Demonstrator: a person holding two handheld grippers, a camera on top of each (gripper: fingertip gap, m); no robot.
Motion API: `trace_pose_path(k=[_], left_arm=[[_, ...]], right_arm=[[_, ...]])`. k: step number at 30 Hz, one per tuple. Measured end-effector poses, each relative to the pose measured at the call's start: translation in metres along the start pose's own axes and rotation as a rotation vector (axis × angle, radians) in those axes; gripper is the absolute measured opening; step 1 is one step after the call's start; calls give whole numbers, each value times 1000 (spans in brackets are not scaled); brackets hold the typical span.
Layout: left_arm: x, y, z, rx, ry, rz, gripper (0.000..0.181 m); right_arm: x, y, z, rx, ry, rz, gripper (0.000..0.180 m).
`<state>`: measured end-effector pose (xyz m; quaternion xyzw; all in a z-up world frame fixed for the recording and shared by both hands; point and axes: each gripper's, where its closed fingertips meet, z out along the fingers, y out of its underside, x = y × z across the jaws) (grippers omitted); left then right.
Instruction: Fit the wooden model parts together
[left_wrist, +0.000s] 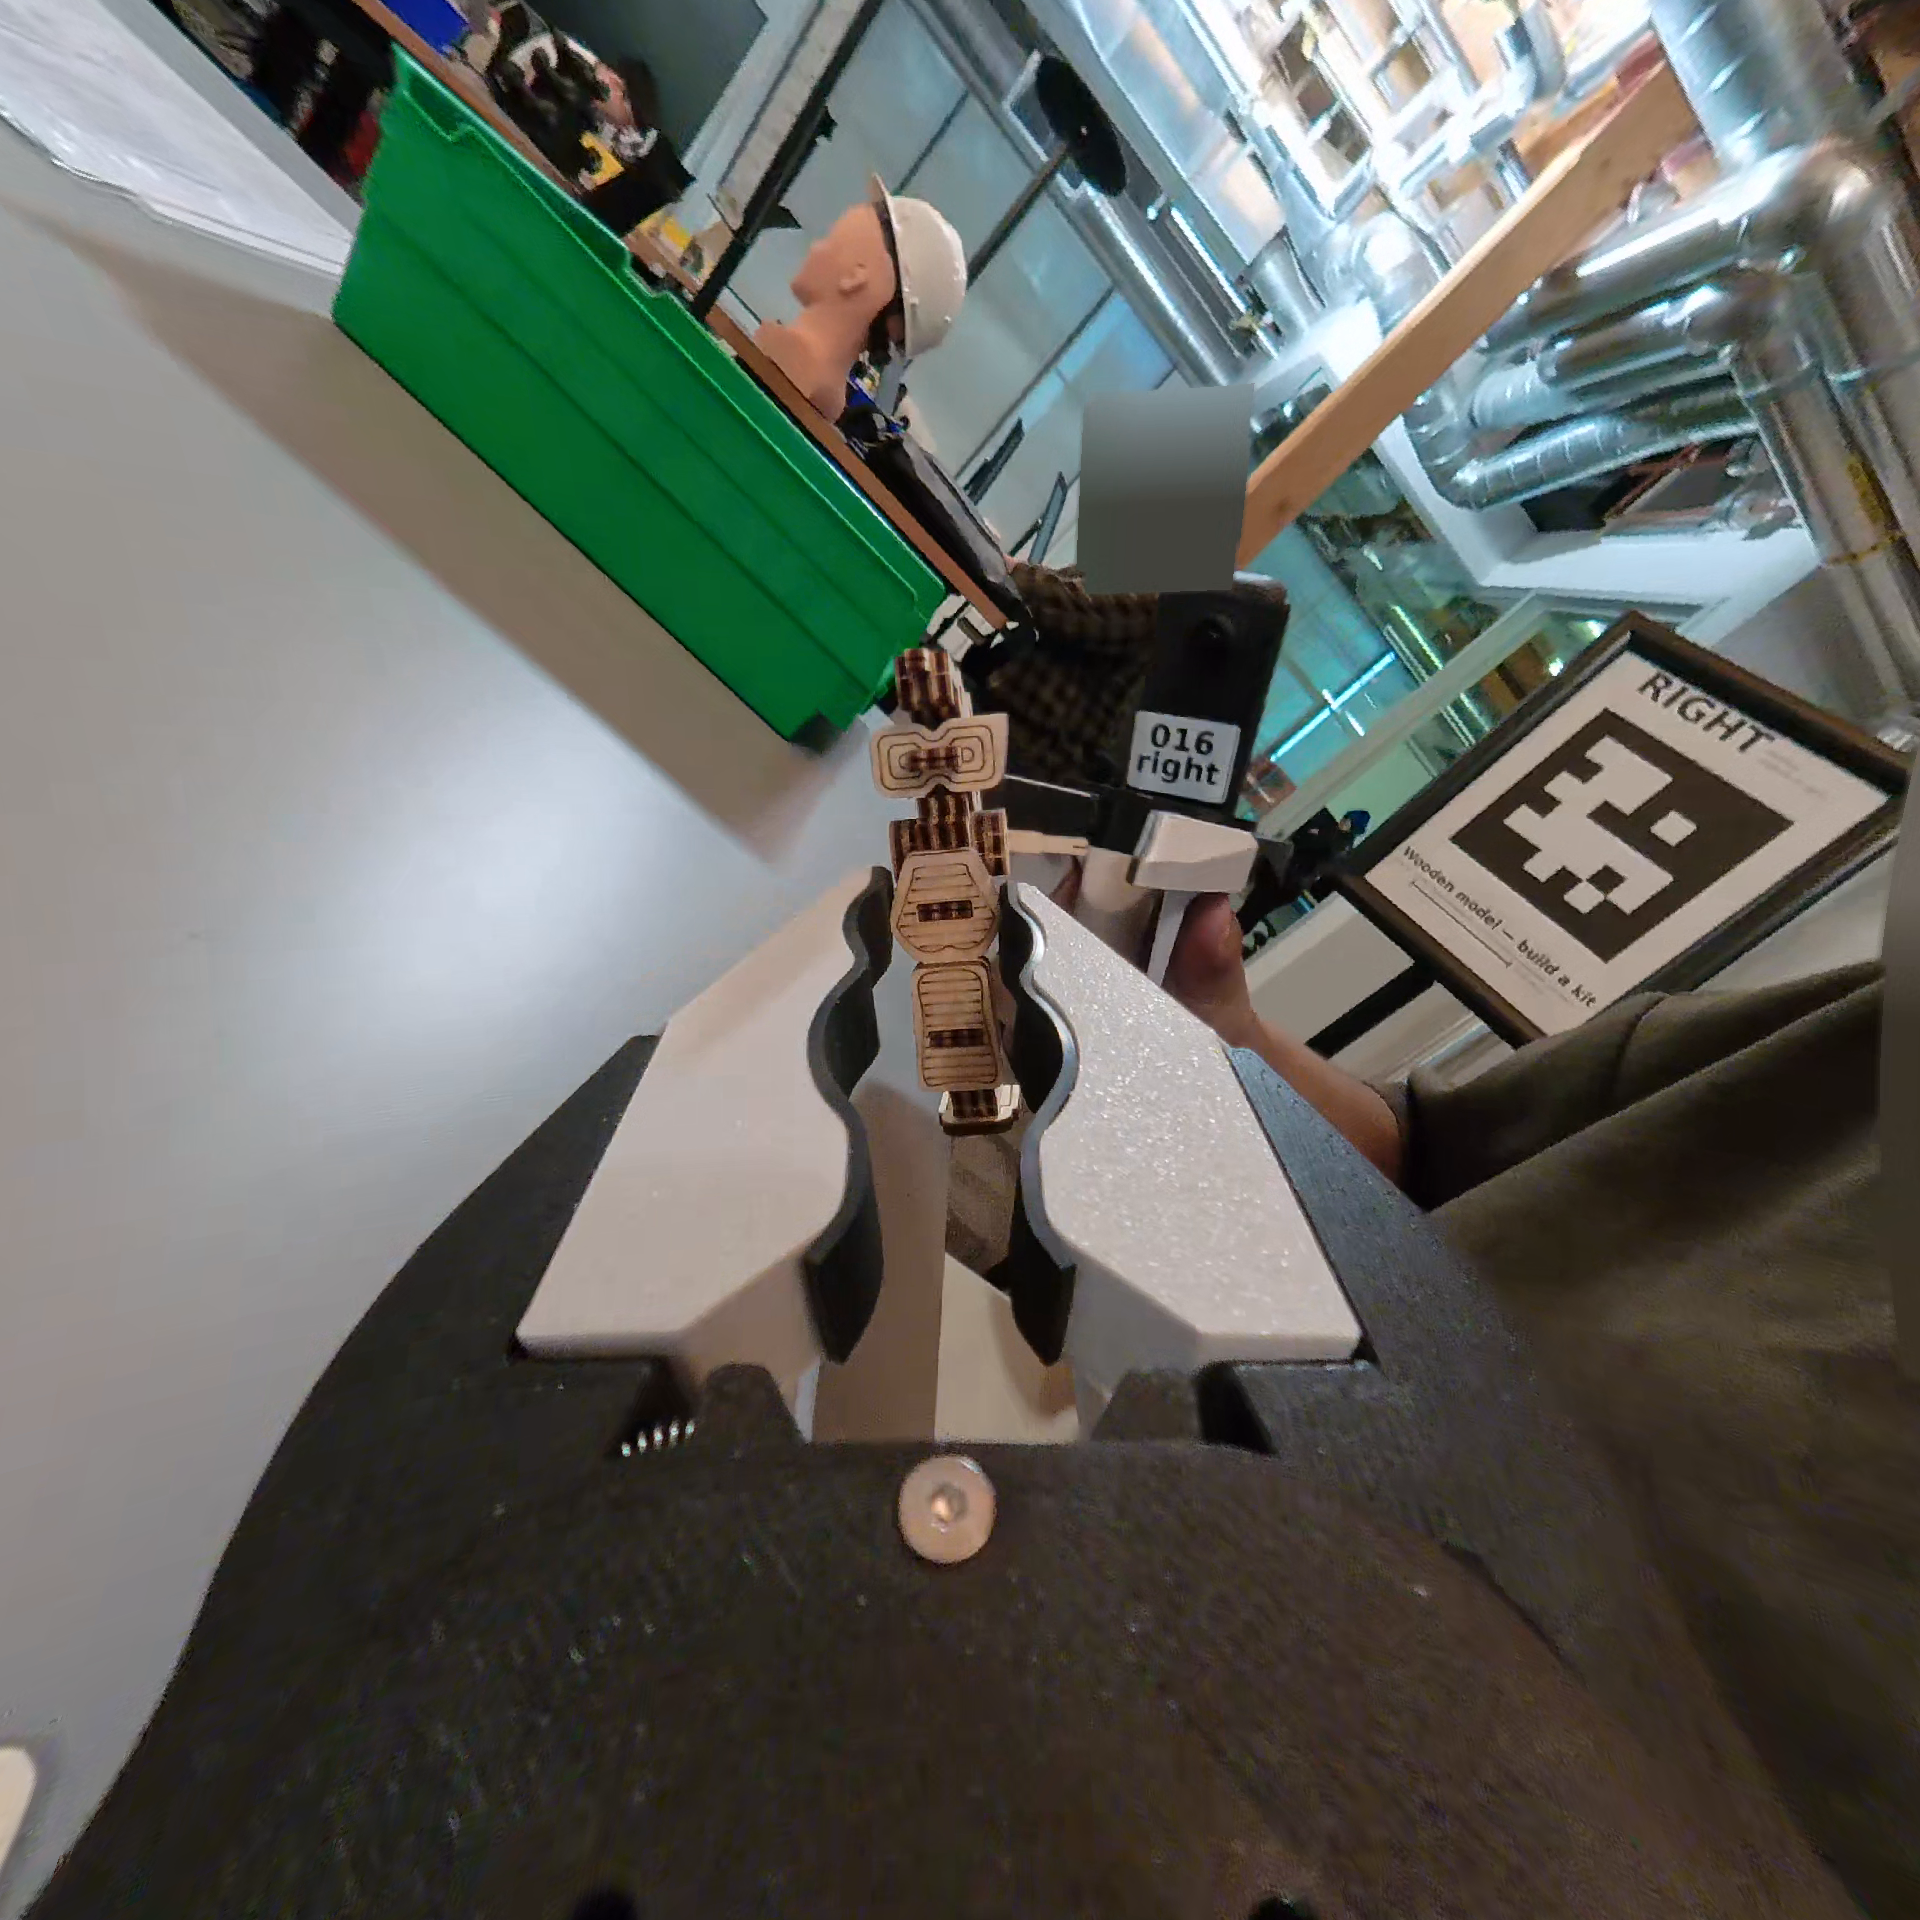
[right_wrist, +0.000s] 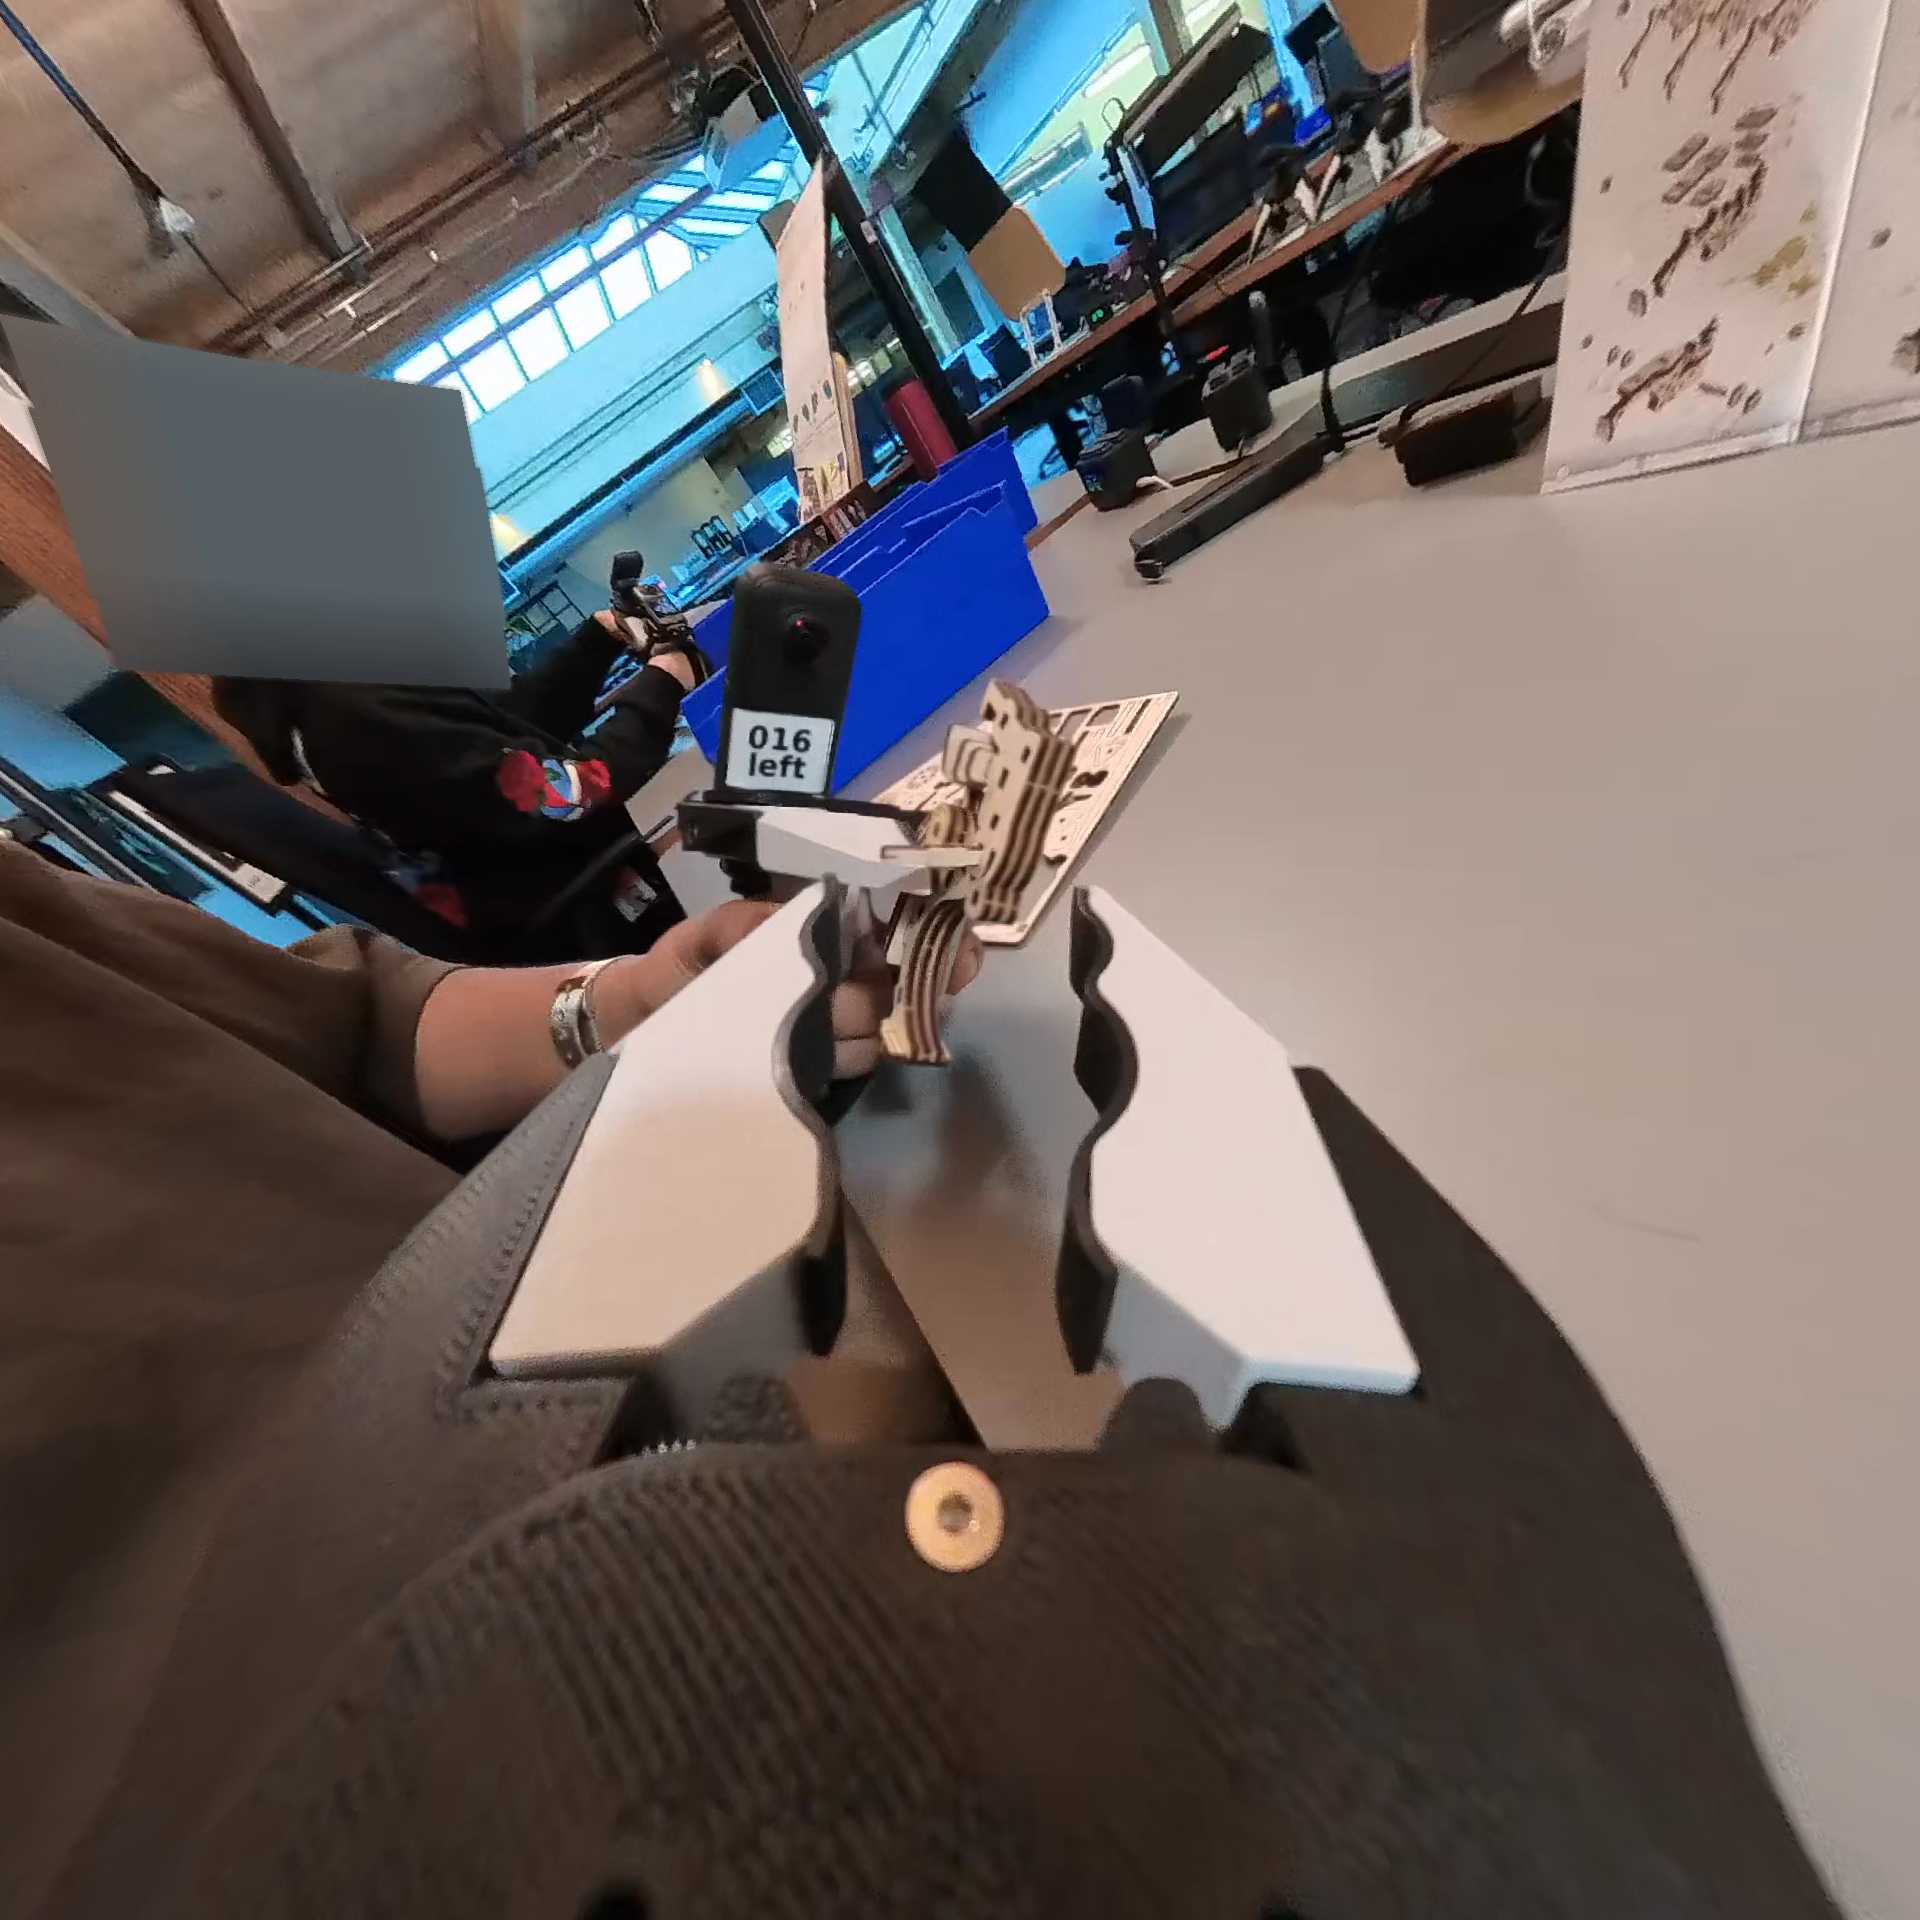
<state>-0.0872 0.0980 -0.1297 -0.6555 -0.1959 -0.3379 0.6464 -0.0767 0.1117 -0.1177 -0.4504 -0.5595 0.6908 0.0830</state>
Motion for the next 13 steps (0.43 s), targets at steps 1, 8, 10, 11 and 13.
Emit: trace_pose_path(k=[1, 8, 10, 11, 13], left_arm=[[1, 2, 1, -12, 1, 9, 17], [5, 12, 5, -55, 18, 4, 17], [5, 14, 6, -63, 18, 10, 17], [6, 14, 6, -64, 18, 13, 17], [6, 14, 6, -66, 20, 15, 17]], right_arm=[[1, 1, 0, -3, -4, 13, 43], [-3, 10, 3, -44, -31, 48, 41], [-4, 10, 2, -40, -40, 57, 40], [-4, 10, 2, -42, -42, 59, 39], [-4, 10, 2, -44, -46, 61, 35]])
